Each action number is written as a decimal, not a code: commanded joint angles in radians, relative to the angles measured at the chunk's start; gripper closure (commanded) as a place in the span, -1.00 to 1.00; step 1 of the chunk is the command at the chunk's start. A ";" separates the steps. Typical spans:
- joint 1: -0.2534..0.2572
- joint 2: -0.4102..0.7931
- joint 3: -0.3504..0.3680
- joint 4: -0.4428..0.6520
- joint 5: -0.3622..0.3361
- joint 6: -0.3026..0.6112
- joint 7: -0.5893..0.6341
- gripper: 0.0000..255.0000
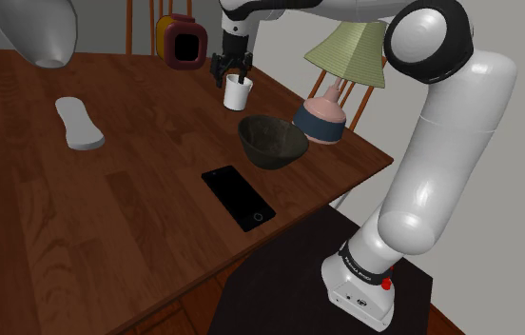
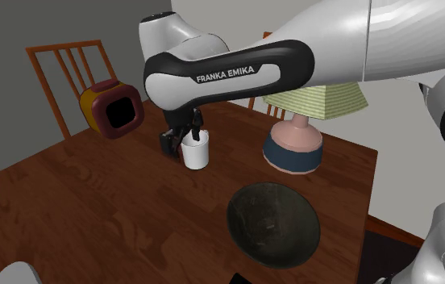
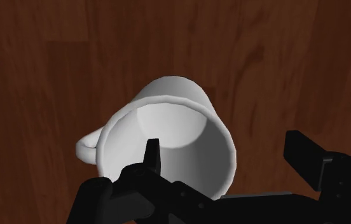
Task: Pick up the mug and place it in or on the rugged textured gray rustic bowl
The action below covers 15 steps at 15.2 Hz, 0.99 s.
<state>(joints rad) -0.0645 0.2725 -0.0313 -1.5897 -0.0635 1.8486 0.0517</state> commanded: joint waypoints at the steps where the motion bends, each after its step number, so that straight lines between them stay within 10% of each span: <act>1: -0.001 0.001 0.000 -0.025 0.000 0.027 0.001 -1.00; 9: -0.001 0.002 -0.001 -0.031 -0.001 0.034 0.001 -1.00; 10: -0.001 0.002 -0.001 -0.031 -0.001 0.034 0.001 1.00; 15: -0.001 0.002 -0.001 -0.031 -0.001 0.034 0.001 1.00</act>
<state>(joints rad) -0.0654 0.2747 -0.0317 -1.6210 -0.0639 1.8826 0.0525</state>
